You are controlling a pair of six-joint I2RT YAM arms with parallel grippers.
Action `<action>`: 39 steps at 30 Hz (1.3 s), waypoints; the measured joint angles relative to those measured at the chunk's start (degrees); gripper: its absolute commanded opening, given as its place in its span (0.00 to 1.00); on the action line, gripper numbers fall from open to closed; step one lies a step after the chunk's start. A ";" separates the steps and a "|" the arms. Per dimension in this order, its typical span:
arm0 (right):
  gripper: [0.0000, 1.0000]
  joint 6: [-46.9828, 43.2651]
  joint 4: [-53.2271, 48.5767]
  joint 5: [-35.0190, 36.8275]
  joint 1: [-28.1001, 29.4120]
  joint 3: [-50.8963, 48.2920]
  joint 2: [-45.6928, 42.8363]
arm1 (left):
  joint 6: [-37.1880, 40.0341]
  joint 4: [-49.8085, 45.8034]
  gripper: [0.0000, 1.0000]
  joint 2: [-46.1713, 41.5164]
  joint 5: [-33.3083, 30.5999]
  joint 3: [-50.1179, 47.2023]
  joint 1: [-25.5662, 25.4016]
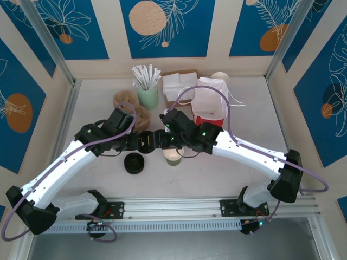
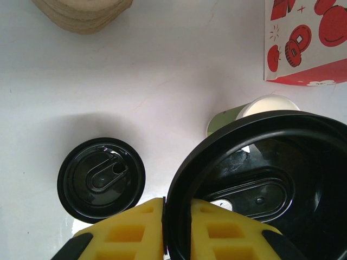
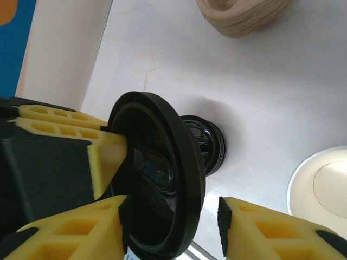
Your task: Pack the takeout coffee
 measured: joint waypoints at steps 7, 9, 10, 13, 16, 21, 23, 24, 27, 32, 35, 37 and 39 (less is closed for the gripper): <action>0.32 0.44 0.02 -0.61 -0.46 0.00 0.55 | 0.00 0.00 0.16 -0.22 0.37 0.00 0.00; 0.25 0.55 0.00 -0.83 -0.63 0.00 0.55 | 0.00 0.02 0.16 -0.22 0.42 0.00 0.00; 0.22 0.61 -0.02 -0.96 -0.74 0.00 0.55 | -0.02 0.04 0.16 -0.22 0.44 0.00 0.00; 0.14 0.81 -0.28 -0.98 -1.25 0.00 0.57 | -0.42 0.35 0.16 -0.50 0.83 0.00 0.00; 0.07 1.03 -0.48 -1.20 -1.95 0.00 0.55 | -0.90 1.25 0.17 -1.29 1.44 -0.04 0.00; 0.00 0.85 -1.14 -1.62 -2.86 0.00 0.48 | -1.05 2.69 0.27 -2.05 2.51 -0.07 0.00; 0.00 0.85 -1.25 -1.95 -3.32 0.00 0.39 | -1.07 3.98 0.38 -2.40 3.74 -0.17 -0.04; 0.00 0.85 -1.27 -2.08 -3.54 -0.02 0.28 | -1.05 4.68 0.43 -2.64 4.26 -0.24 -0.09; 0.00 0.83 -1.29 -2.47 -4.37 -0.57 -0.57 | -0.55 6.73 0.51 -3.72 5.49 -0.28 -0.13; 0.00 0.76 -2.14 -3.37 -6.36 -1.22 -2.27 | 2.16 9.16 0.61 -5.84 6.05 -0.13 -0.17; 0.00 0.15 -4.17 -4.72 -8.35 -1.25 -2.93 | 6.47 9.77 0.63 -7.08 5.70 0.61 -0.20; 0.00 -0.31 -6.08 -5.90 -9.73 -1.22 -3.06 | 10.51 10.40 0.65 -7.82 5.64 1.42 -0.20; 0.00 -1.11 -8.33 -7.15 -10.88 -1.20 -3.08 | 15.47 12.00 0.65 -8.72 5.92 2.10 -0.22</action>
